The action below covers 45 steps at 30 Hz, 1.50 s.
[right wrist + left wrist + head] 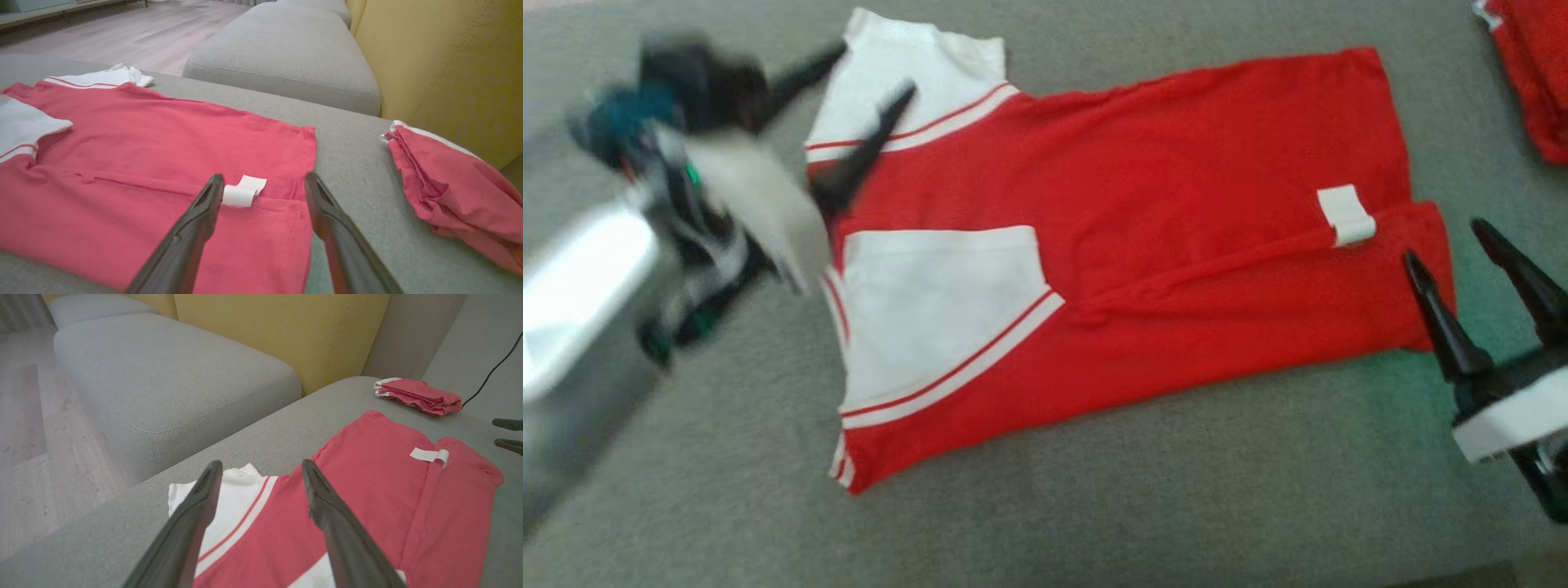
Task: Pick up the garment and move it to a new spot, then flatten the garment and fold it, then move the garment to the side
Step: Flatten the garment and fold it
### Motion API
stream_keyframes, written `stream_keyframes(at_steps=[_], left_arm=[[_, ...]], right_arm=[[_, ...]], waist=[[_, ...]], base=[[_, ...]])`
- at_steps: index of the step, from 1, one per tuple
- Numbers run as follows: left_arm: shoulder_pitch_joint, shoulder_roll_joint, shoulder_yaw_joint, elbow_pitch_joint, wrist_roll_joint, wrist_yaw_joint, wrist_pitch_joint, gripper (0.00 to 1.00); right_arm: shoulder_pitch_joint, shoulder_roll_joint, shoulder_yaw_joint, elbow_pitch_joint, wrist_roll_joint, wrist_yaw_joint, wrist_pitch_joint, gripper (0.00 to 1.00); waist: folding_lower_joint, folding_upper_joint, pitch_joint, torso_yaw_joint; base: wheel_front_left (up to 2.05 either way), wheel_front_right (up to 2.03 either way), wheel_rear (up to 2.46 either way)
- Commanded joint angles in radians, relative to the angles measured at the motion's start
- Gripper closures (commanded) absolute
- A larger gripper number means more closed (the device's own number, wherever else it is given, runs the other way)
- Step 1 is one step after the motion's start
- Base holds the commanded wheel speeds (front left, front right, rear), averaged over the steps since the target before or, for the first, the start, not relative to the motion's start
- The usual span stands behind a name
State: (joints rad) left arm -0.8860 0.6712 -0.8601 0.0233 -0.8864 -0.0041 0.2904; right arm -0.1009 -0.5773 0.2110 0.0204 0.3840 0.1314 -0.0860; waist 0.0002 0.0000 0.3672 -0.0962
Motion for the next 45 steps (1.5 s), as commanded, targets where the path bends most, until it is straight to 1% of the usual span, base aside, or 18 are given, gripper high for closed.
stream_keyframes(at_steps=[1, 3, 5, 8, 11, 15, 21, 26, 33, 34, 35, 36, 38, 45], left_arm=[[-0.051, 0.036, 0.052, 0.009, -0.020, -0.011, 0.040, 0.00], [-0.150, 0.029, 0.053, 0.102, -0.058, -0.041, 0.157, 0.00], [-0.231, 0.014, 0.058, 0.201, -0.084, -0.051, 0.238, 0.00], [-0.315, -0.004, 0.056, 0.332, -0.107, -0.066, 0.325, 0.00], [-0.370, -0.007, 0.039, 0.431, -0.097, -0.077, 0.380, 0.00], [-0.414, -0.003, 0.017, 0.525, -0.065, -0.087, 0.404, 0.00], [-0.442, 0.015, -0.016, 0.610, -0.026, -0.098, 0.419, 0.00], [-0.451, 0.024, -0.030, 0.656, -0.006, -0.106, 0.397, 0.00], [-0.460, 0.012, -0.036, 0.687, -0.014, -0.115, 0.375, 0.00], [-0.462, 0.011, -0.038, 0.686, -0.016, -0.116, 0.374, 0.05], [-0.465, 0.009, -0.037, 0.684, -0.021, -0.118, 0.371, 0.28], [-0.468, 0.008, -0.036, 0.681, -0.024, -0.119, 0.364, 0.58], [-0.477, 0.010, -0.039, 0.673, -0.020, -0.121, 0.342, 1.00], [-0.487, 0.015, -0.051, 0.671, -0.034, -0.125, 0.330, 1.00]], right_arm=[[-0.019, -0.024, 0.012, -0.035, -0.007, -0.001, -0.001, 0.00], [-0.044, -0.015, 0.032, -0.048, -0.013, -0.001, 0.000, 0.00], [-0.064, -0.003, 0.048, -0.052, -0.013, -0.001, -0.003, 0.00], [-0.087, 0.018, 0.067, -0.048, -0.012, -0.001, -0.011, 0.00], [-0.105, 0.029, 0.083, -0.030, -0.007, -0.001, -0.025, 0.00], [-0.124, 0.041, 0.104, -0.005, -0.002, -0.001, -0.046, 0.00], [-0.144, 0.048, 0.128, 0.029, 0.004, -0.001, -0.071, 0.00], [-0.162, 0.045, 0.139, 0.050, 0.009, -0.001, -0.081, 0.00], [-0.178, 0.039, 0.140, 0.067, 0.009, -0.001, -0.084, 0.00], [-0.181, 0.039, 0.140, 0.068, 0.009, -0.001, -0.083, 0.00], [-0.184, 0.039, 0.138, 0.069, 0.010, -0.001, -0.083, 0.00], [-0.187, 0.039, 0.137, 0.070, 0.010, -0.001, -0.084, 0.00], [-0.193, 0.040, 0.137, 0.072, 0.011, -0.001, -0.084, 0.00], [-0.240, 0.041, 0.145, 0.071, 0.036, -0.001, -0.080, 0.00]], waist=[[-0.0002, 0.0000, 0.035, -0.038], [-0.0002, 0.0000, 0.060, -0.064], [-0.0002, 0.0000, 0.080, -0.088], [-0.0002, 0.0000, 0.106, -0.126], [-0.0002, 0.0000, 0.127, -0.156], [-0.0002, 0.0000, 0.150, -0.190], [-0.0002, 0.0000, 0.176, -0.221], [-0.0002, 0.0000, 0.192, -0.234], [-0.0002, 0.0000, 0.202, -0.232], [-0.0002, 0.0000, 0.204, -0.232], [-0.0002, 0.0000, 0.206, -0.231], [-0.0002, 0.0000, 0.209, -0.230], [-0.0002, 0.0000, 0.213, -0.228], [-0.0002, 0.0000, 0.215, -0.219]], base=[[0.00, 0.00, 0.00], [0.00, 0.00, 0.00], [0.00, 0.00, 0.00], [0.00, 0.00, 0.00], [0.00, 0.00, 0.00], [0.00, 0.00, 0.00], [0.00, 0.00, 0.00], [0.00, 0.00, 0.00], [0.00, 0.00, 0.00], [0.00, 0.00, 0.00], [0.00, 0.00, 0.00], [0.00, 0.00, 0.00], [0.00, 0.00, 0.00], [0.00, 0.00, 0.00]])
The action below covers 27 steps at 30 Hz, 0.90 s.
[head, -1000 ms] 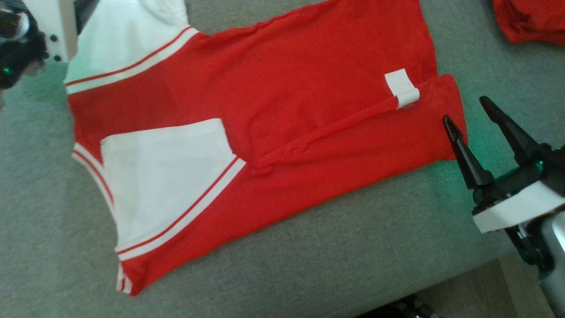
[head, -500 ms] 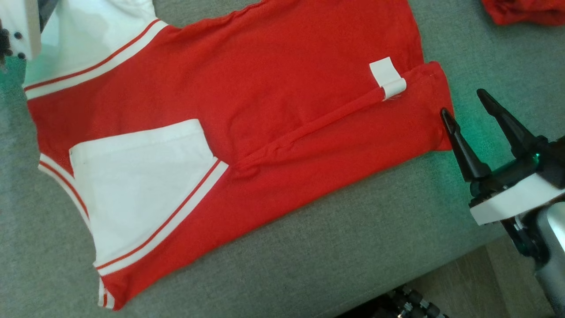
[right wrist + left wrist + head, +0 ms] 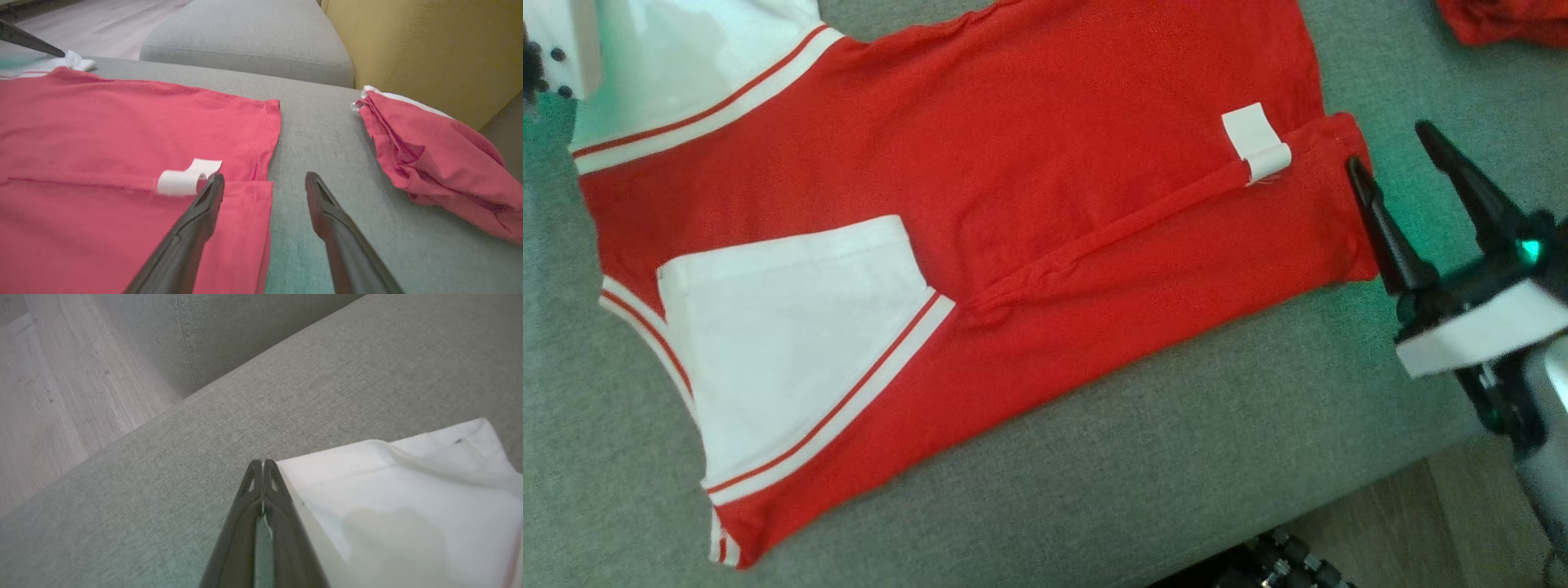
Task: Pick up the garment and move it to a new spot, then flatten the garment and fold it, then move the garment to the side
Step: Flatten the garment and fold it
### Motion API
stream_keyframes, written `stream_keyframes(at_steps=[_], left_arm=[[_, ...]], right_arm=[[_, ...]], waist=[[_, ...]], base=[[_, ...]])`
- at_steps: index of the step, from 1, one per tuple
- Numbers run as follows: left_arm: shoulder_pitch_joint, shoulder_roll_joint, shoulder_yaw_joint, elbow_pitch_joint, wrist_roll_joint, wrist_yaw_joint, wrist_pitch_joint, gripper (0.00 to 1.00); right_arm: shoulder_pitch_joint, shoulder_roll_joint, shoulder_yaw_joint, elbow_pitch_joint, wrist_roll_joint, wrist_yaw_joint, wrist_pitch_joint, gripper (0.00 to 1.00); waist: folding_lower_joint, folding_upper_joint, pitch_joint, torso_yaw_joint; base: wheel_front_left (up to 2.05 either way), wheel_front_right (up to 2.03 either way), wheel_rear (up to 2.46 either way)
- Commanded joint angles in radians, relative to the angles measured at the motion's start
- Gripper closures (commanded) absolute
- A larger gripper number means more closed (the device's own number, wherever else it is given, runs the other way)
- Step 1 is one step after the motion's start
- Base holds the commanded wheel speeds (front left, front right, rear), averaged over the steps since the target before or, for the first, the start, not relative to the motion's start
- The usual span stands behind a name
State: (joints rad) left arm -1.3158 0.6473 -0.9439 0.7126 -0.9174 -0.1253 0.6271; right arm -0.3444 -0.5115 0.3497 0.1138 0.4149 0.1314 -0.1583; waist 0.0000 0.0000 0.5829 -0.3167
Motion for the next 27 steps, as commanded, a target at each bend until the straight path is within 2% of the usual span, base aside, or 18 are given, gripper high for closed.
stream_keyframes(at_steps=[1, 7, 13, 22, 23, 26, 27], left_arm=[[-0.060, 0.041, 0.029, -0.021, -0.002, -0.004, -0.014, 1.00], [-0.077, 0.037, -0.003, -0.073, -0.008, -0.005, -0.069, 1.00], [-0.113, 0.039, -0.052, -0.167, -0.038, -0.005, -0.102, 1.00], [-0.156, 0.059, -0.122, -0.261, -0.067, -0.005, -0.128, 1.00], [-0.159, 0.061, -0.129, -0.267, -0.070, -0.005, -0.131, 1.00], [-0.169, 0.066, -0.148, -0.279, -0.078, -0.005, -0.142, 1.00], [-0.171, 0.067, -0.154, -0.281, -0.081, -0.005, -0.145, 1.00]], right_arm=[[-0.013, -0.024, 0.010, -0.023, 0.016, -0.001, 0.001, 0.00], [-0.179, -0.010, 0.043, 0.044, 0.123, -0.001, 0.160, 0.00], [-0.374, 0.036, 0.068, 0.235, 0.158, -0.001, 0.319, 0.00], [-0.585, 0.101, 0.113, 0.508, 0.129, -0.001, 0.371, 0.00], [-0.599, 0.106, 0.118, 0.532, 0.128, -0.001, 0.371, 0.10], [-0.634, 0.117, 0.133, 0.585, 0.127, -0.001, 0.363, 0.26], [-0.642, 0.119, 0.139, 0.599, 0.127, -0.001, 0.360, 0.40]], waist=[[0.0000, 0.0000, -0.003, 0.004], [0.0000, 0.0000, -0.017, 0.033], [0.0000, 0.0000, -0.017, 0.084], [0.0000, 0.0000, -0.003, 0.143], [0.0000, 0.0000, -0.003, 0.146], [0.0000, 0.0000, -0.001, 0.153], [0.0000, 0.0000, -0.001, 0.154]], base=[[0.00, 0.00, 0.00], [0.00, 0.00, 0.00], [0.00, 0.00, 0.00], [0.00, 0.00, 0.00], [0.00, 0.00, 0.00], [0.00, 0.00, 0.00], [0.00, 0.00, 0.00]])
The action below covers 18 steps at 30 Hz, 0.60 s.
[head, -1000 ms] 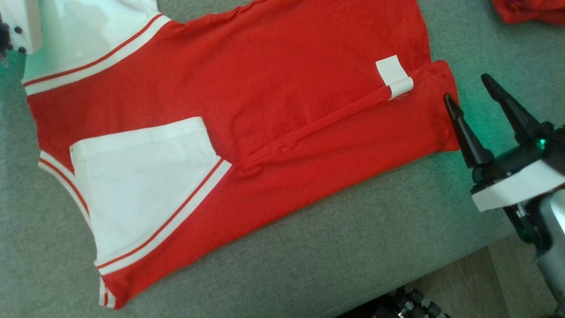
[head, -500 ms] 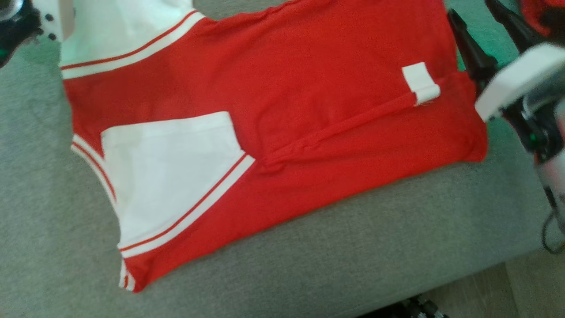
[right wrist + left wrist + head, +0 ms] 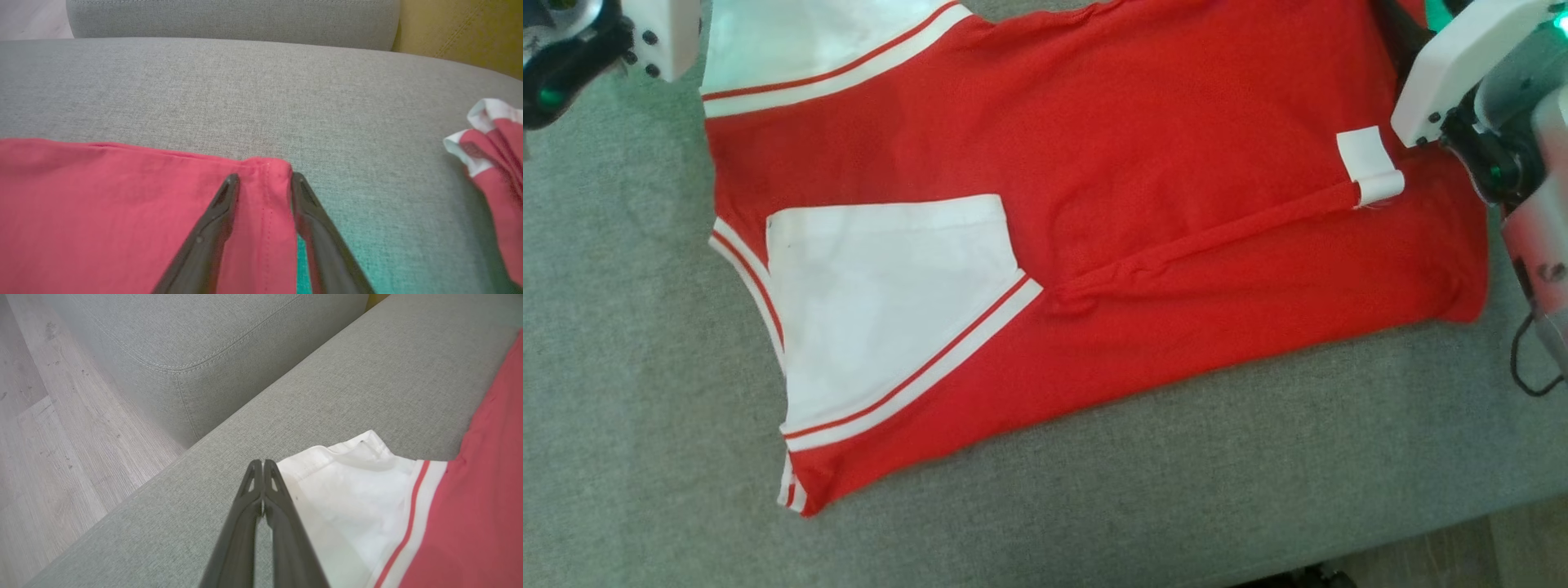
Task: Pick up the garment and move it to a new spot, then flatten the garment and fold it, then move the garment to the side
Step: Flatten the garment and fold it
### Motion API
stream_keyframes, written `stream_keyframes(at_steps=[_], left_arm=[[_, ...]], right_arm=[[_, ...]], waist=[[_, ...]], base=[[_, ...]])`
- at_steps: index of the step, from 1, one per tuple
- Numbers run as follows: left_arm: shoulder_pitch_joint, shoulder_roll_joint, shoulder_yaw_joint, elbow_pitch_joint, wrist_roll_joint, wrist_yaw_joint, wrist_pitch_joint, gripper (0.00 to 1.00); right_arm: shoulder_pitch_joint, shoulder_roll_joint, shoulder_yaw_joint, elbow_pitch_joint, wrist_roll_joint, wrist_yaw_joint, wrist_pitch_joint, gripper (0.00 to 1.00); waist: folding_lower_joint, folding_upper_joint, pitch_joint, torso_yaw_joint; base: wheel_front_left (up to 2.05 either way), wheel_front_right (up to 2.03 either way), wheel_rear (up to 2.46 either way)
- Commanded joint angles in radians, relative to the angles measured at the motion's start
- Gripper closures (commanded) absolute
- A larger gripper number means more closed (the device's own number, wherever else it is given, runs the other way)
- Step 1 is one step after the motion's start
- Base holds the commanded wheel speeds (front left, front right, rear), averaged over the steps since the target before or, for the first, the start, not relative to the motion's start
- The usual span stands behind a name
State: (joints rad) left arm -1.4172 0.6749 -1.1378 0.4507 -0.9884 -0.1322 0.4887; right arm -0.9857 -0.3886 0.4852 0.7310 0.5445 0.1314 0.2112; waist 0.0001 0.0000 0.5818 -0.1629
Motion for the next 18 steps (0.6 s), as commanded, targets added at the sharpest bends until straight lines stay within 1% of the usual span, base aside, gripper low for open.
stream_keyframes(at_steps=[1, 3, 5, 12, 13, 14, 15, 17, 18], left_arm=[[-0.072, 0.041, 0.035, -0.019, -0.013, 0.002, -0.010, 1.00], [-0.078, 0.044, 0.020, -0.018, -0.023, 0.002, -0.019, 1.00], [-0.081, 0.047, 0.009, -0.016, -0.028, 0.002, -0.025, 1.00], [-0.093, 0.052, -0.024, -0.007, -0.047, 0.002, -0.044, 1.00], [-0.095, 0.053, -0.029, -0.006, -0.050, 0.002, -0.046, 1.00], [-0.096, 0.053, -0.034, -0.005, -0.052, 0.002, -0.049, 1.00], [-0.096, 0.053, -0.034, -0.005, -0.052, 0.002, -0.049, 1.00], [-0.099, 0.055, -0.043, -0.002, -0.057, 0.002, -0.054, 1.00], [-0.101, 0.056, -0.047, -0.001, -0.059, 0.002, -0.058, 1.00]], right_arm=[[-0.008, -0.002, 0.009, -0.007, 0.000, -0.001, -0.012, 0.44], [-0.025, 0.001, 0.026, 0.021, 0.008, -0.001, -0.023, 0.57], [-0.036, 0.000, 0.037, 0.037, 0.015, -0.001, -0.033, 0.66], [-0.065, -0.006, 0.074, 0.083, 0.045, -0.001, -0.069, 0.75], [-0.069, -0.007, 0.079, 0.089, 0.049, -0.001, -0.073, 0.75], [-0.073, -0.008, 0.085, 0.093, 0.052, -0.001, -0.078, 0.78], [-0.073, -0.008, 0.085, 0.093, 0.052, -0.001, -0.078, 0.78], [-0.081, -0.011, 0.096, 0.103, 0.057, -0.001, -0.087, 0.96], [-0.085, -0.013, 0.102, 0.108, 0.058, -0.001, -0.094, 1.00]], waist=[[-0.0001, 0.0000, 0.000, 0.002], [-0.0001, 0.0000, 0.000, 0.004], [-0.0001, 0.0000, -0.001, 0.006], [-0.0001, 0.0000, -0.001, 0.016], [-0.0001, 0.0000, -0.001, 0.018], [-0.0001, 0.0000, -0.001, 0.019], [-0.0001, 0.0000, -0.001, 0.019], [-0.0001, 0.0000, -0.001, 0.022], [-0.0001, 0.0000, -0.001, 0.023]], base=[[0.00, 0.00, 0.00], [0.00, 0.00, 0.00], [0.00, 0.00, 0.00], [0.00, 0.00, 0.00], [0.00, 0.00, 0.00], [0.00, 0.00, 0.00], [0.00, 0.00, 0.00], [0.00, 0.00, 0.00], [0.00, 0.00, 0.00]])
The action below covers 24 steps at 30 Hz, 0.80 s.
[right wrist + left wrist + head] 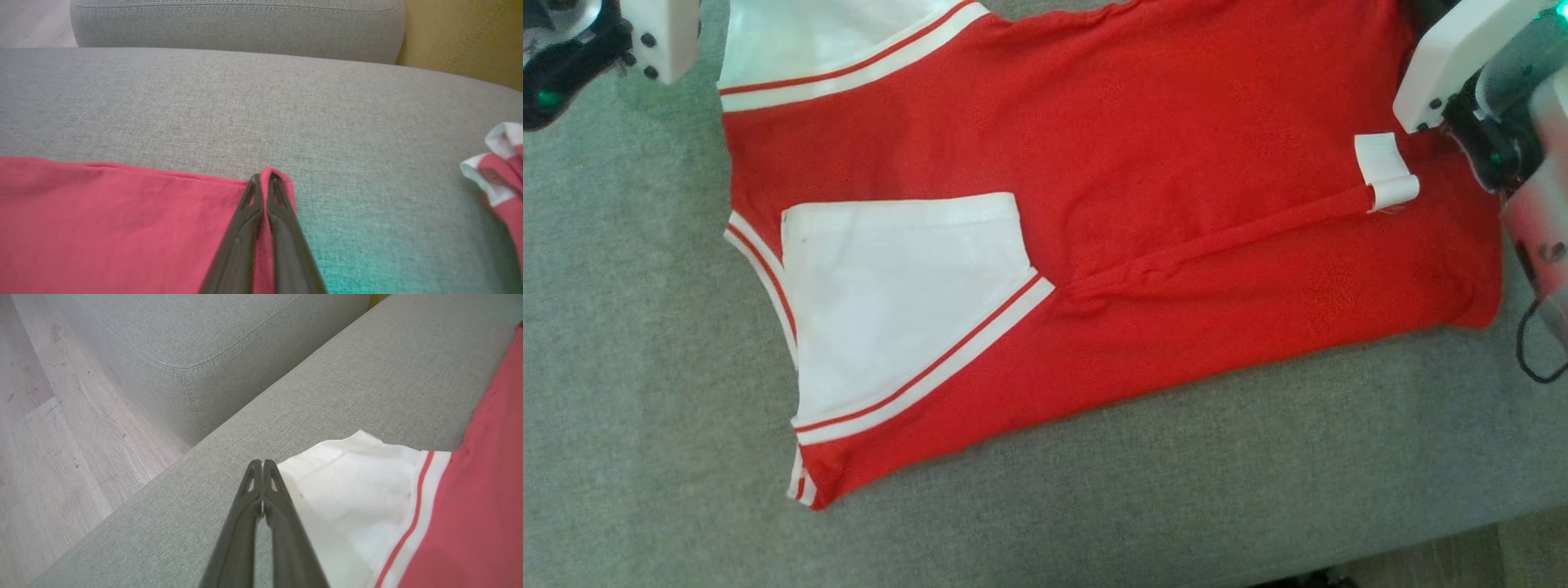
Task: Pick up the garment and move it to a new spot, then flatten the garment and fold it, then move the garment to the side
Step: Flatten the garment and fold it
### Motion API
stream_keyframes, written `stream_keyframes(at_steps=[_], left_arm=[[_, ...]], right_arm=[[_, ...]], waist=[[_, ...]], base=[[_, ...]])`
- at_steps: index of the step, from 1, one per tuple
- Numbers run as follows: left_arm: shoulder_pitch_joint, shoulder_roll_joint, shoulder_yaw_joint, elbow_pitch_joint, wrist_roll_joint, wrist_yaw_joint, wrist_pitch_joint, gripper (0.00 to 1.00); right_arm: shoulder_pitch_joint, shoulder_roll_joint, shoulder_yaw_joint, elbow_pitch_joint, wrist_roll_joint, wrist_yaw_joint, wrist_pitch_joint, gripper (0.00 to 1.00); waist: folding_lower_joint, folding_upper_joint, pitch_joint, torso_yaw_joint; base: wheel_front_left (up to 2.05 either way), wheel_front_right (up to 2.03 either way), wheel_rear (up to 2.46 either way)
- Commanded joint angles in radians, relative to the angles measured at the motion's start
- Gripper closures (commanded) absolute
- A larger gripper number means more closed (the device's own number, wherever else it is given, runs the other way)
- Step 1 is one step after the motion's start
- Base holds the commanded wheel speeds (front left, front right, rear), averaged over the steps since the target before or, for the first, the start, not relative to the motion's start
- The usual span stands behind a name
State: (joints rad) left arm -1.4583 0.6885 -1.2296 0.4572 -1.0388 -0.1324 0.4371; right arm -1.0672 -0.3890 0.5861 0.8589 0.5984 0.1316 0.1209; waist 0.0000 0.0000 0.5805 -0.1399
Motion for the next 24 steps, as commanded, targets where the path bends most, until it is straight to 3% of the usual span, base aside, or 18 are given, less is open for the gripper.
stream_keyframes(at_steps=[1, 7, 16, 24], left_arm=[[-0.062, 0.044, 0.040, -0.007, -0.008, 0.002, -0.010, 1.00], [-0.076, 0.054, 0.017, -0.009, 0.004, 0.002, -0.063, 1.00], [-0.130, 0.039, 0.019, 0.035, 0.084, 0.002, -0.324, 1.00], [-0.096, 0.023, 0.009, 0.042, 0.014, 0.002, -0.426, 1.00]], right_arm=[[-0.007, -0.013, 0.005, -0.016, 0.006, -0.001, -0.011, 1.00], [-0.035, -0.017, 0.024, 0.000, 0.024, -0.001, -0.059, 1.00], [-0.058, -0.036, 0.028, -0.022, 0.111, -0.001, -0.114, 1.00], [0.007, -0.117, 0.023, -0.077, 0.205, -0.001, -0.128, 1.00]], waist=[[0.0000, 0.0000, 0.000, 0.000], [0.0000, 0.0000, -0.002, 0.002], [0.0000, 0.0000, -0.030, 0.003], [0.0000, 0.0000, -0.081, 0.042]], base=[[0.00, 0.00, 0.00], [0.00, 0.00, 0.00], [0.00, 0.00, 0.00], [0.00, 0.00, 0.00]])
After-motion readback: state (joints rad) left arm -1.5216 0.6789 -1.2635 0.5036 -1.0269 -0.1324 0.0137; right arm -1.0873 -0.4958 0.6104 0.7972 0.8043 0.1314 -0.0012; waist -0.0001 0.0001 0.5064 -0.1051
